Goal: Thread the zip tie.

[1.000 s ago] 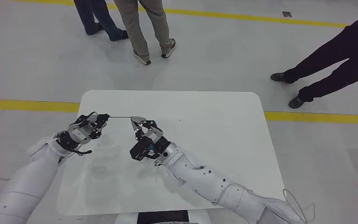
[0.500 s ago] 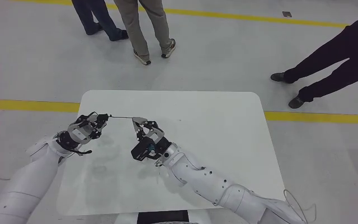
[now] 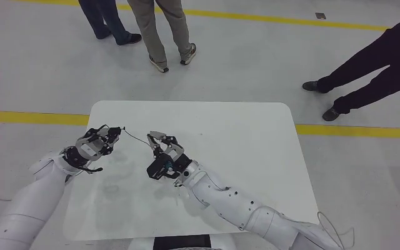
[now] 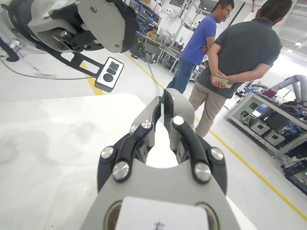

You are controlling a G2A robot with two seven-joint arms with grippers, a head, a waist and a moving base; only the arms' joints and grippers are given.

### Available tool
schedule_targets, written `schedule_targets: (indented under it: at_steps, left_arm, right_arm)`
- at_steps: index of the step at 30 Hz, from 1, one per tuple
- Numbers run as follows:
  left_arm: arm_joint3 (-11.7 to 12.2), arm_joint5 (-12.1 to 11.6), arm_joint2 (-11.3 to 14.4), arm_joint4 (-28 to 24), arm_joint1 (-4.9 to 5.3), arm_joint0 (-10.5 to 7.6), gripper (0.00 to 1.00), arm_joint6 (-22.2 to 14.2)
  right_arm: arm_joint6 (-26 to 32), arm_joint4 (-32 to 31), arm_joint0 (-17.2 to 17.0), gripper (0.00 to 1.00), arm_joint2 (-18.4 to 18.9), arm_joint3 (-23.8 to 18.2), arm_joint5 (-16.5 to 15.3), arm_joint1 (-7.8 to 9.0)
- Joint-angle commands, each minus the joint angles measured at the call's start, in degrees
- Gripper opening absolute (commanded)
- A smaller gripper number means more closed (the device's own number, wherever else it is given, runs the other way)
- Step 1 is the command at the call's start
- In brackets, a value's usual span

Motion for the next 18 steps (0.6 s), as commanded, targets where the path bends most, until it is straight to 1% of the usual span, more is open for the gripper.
schedule_targets:
  at_steps: [1,6,8,18]
  left_arm:
    - [0.0,0.0,0.0,0.0,0.00,0.00,0.00,0.0]
    - [0.0,0.0,0.0,0.0,0.00,0.00,0.00,0.0]
    - [0.0,0.0,0.0,0.0,0.00,0.00,0.00,0.0]
    - [0.0,0.0,0.0,0.0,0.00,0.00,0.00,0.0]
  right_arm:
    - [0.3,0.0,-0.4,1.00,0.2,0.5,0.0,0.01]
    - [1.3,0.0,-1.3,1.00,0.9,1.7,0.0,0.20]
    - [1.2,0.0,-2.0,1.00,1.4,1.5,0.0,0.19]
    - [1.1,0.0,-2.1,1.00,1.4,1.5,0.0,0.19]
